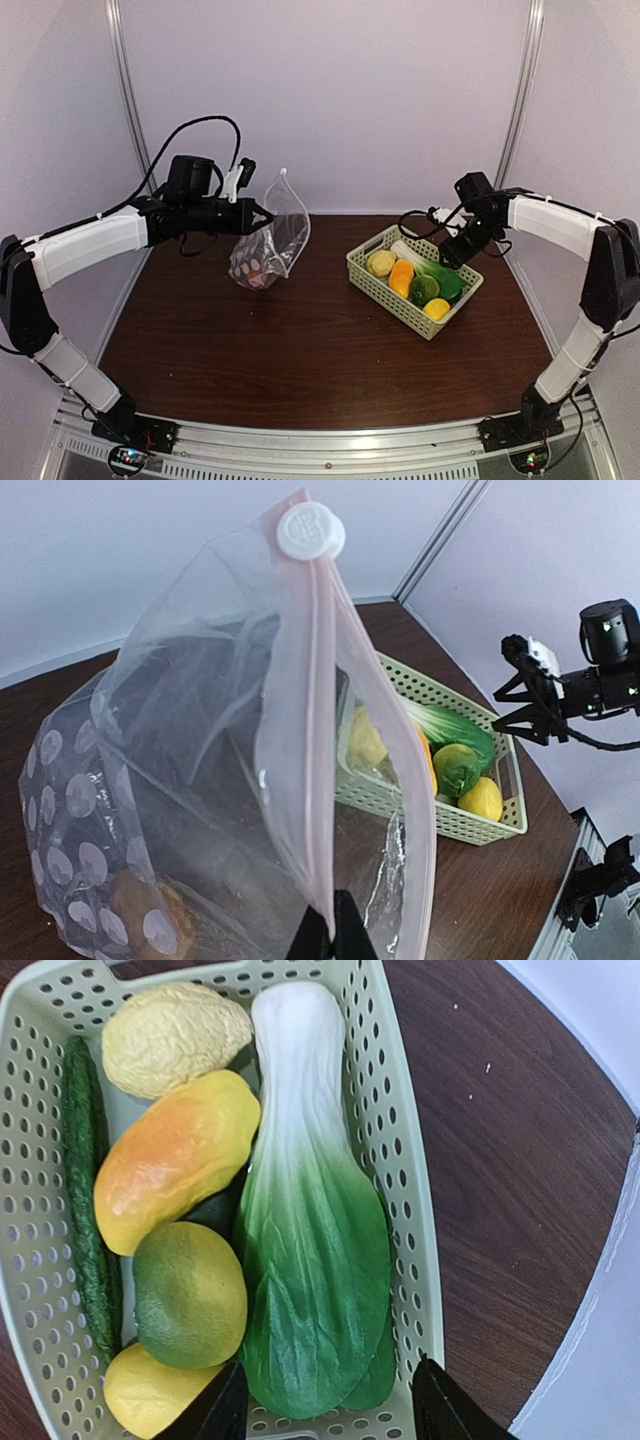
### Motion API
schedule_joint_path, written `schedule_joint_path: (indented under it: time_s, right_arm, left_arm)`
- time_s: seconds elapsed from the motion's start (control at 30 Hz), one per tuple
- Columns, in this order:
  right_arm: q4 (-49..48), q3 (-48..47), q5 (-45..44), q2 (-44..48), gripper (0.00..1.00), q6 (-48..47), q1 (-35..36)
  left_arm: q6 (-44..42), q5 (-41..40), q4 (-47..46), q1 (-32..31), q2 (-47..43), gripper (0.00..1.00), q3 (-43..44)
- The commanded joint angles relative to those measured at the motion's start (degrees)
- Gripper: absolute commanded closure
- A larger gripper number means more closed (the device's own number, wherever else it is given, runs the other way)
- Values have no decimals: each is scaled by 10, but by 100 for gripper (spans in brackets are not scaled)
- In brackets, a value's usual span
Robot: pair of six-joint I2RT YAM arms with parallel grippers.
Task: Place the food in the zip-top bag and seal the zipper
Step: Pick up the fake vegetable from the bin.
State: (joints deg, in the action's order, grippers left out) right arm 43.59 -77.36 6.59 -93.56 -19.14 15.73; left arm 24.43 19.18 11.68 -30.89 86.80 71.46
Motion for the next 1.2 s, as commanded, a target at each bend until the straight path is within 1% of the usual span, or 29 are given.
schedule_joint_path:
  time_s: [0.0,0.17,0.27,0.37,0.57,0.63,0.7,0.73,0.8,0.9,0.93,0.97,1.03,1.17]
  right_arm:
    - [-3,15,-51,-31,43,-6,-4]
    - [-5,21,-42,-59,38,-5,-5]
    - [-26,37,-53,-78,34,-9,-6]
    - [-32,38,-63,-103,34,-12,-5]
    - [-51,33,-60,-131,35,-11,-5]
    - [-49,27,-52,-139,40,-7,-5]
    - [-42,24,-44,-139,49,-6,-5]
    - [-37,24,-42,-134,52,-7,-5]
    - [-30,26,-47,-114,57,-13,-6]
    - [-14,24,-47,-76,68,-20,-8]
    - [-7,20,-42,-62,74,-21,-9]
    - [1,16,-37,-51,77,-21,-9]
    - [17,5,-25,-28,82,-21,-9]
    - [30,-7,-9,21,87,-15,-9]
  left_arm:
    - [-3,3,-9,6,-4,100,2]
    - [-13,-19,-5,6,-3,100,0]
    - [-7,-8,1,6,9,100,7]
    - [3,13,0,6,12,100,9]
    - [-8,-16,0,6,6,100,3]
    - [-8,-12,0,6,8,100,4]
    - [-7,-8,1,6,11,100,4]
    - [-7,-8,0,6,10,100,4]
    - [-5,-7,0,6,11,100,4]
    - [-6,-9,0,6,11,100,4]
    - [-7,-11,0,6,11,100,4]
    - [-8,-13,0,6,12,100,3]
    - [-11,-17,0,6,15,100,3]
    - [-20,-20,3,6,24,100,7]
